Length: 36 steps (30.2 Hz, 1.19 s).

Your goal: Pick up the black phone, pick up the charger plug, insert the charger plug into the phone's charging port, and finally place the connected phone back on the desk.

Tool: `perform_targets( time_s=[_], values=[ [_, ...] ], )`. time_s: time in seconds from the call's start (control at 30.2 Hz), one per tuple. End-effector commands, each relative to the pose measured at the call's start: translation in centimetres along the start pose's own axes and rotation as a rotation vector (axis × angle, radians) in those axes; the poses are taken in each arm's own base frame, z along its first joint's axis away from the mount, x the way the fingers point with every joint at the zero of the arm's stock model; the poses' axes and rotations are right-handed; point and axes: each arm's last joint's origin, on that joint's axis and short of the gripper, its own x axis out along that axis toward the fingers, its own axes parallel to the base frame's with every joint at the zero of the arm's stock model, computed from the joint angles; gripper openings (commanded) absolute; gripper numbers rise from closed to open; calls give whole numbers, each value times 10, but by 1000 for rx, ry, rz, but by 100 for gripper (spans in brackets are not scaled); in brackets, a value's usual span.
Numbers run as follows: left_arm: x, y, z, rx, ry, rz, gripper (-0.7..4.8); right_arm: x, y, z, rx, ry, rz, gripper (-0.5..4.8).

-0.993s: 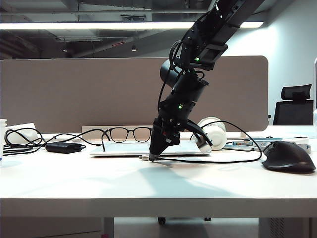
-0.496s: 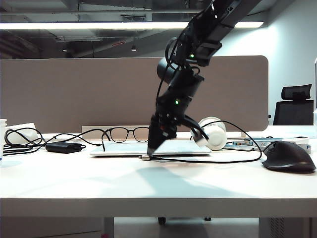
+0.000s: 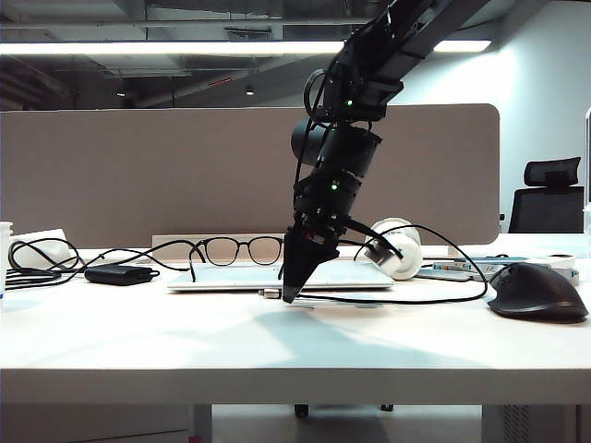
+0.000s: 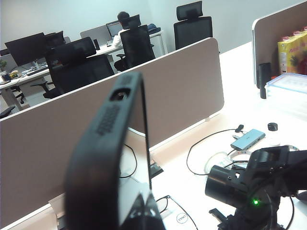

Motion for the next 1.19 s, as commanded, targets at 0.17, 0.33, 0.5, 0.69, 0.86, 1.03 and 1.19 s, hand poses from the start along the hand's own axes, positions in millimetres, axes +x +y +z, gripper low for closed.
perform_targets(
  time_s=[0.17,0.33,0.5,0.69,0.86,1.03,1.19],
  values=[
    [-3,1,6,0,-43,10,-6,-2,3,-9,-1,43,40,171],
    [-3,1,6,0,-41,10,-6,-15,4,-18,-14,50,59,170],
    [-3,1,6,0,-41,10,-6,-22,9,-21,-22,20,126,169],
    [-3,1,6,0,-41,10,-7,-13,12,-14,-10,14,114,167],
    [-3,1,6,0,-41,10,-6,-8,16,-11,-8,25,121,167],
    [-3,1,6,0,-41,10,-7,-4,19,-8,-7,31,129,166],
    [-3,1,6,0,-41,10,-7,0,19,-7,-3,32,115,166]
  ],
)
